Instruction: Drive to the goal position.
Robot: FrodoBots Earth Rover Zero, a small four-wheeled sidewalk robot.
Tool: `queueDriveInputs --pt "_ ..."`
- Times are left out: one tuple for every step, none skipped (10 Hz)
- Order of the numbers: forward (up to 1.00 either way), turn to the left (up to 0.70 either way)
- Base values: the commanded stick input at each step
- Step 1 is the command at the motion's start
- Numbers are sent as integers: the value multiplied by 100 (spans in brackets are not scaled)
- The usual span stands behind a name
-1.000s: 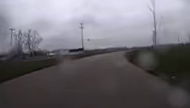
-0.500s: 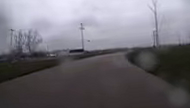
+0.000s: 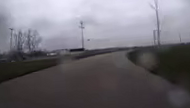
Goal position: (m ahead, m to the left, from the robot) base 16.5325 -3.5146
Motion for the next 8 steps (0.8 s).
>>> queueDriveInputs --pt "30 -1" --pt "30 -1" --pt "30 -1" --pt "30 -1" --pt "30 -1" --pt "30 -1" --pt "30 -1" --pt "30 -1"
